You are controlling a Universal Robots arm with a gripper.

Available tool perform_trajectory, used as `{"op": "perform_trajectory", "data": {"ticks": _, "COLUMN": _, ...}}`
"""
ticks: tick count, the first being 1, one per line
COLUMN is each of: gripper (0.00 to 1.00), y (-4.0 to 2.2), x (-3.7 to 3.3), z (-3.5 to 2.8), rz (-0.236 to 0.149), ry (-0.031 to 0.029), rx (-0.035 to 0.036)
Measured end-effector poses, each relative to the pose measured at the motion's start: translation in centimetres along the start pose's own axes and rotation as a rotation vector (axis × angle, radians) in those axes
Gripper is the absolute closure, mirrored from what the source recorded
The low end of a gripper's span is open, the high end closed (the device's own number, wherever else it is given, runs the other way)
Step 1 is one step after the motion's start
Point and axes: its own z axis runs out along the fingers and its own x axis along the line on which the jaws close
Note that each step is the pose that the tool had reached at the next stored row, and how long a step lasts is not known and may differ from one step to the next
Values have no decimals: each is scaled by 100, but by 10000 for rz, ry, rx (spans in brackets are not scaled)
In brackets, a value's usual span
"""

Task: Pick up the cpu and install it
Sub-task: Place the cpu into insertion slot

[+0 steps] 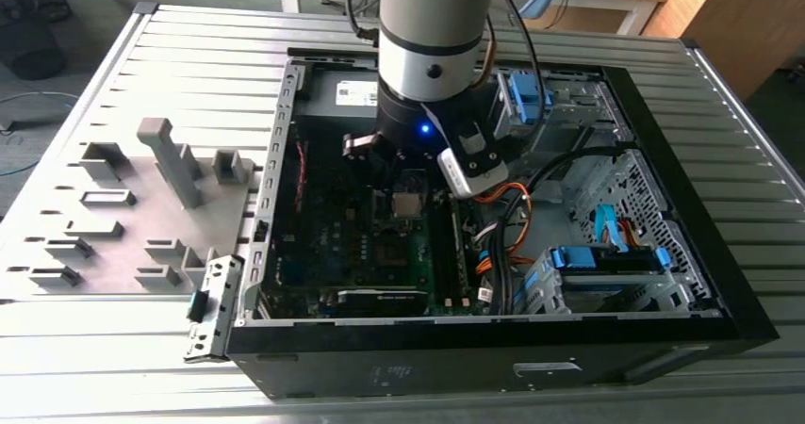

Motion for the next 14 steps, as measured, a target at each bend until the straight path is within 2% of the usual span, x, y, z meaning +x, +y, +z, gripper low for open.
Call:
{"op": "perform_trajectory", "data": {"ticks": 6, "gripper": 53, "y": -15, "x": 24, "z": 45, "rz": -1, "ry": 3, "rx": 5}}
{"op": "perform_trajectory", "data": {"ticks": 14, "gripper": 53, "y": -42, "x": 67, "z": 179, "rz": 0, "ry": 4, "rx": 4}}
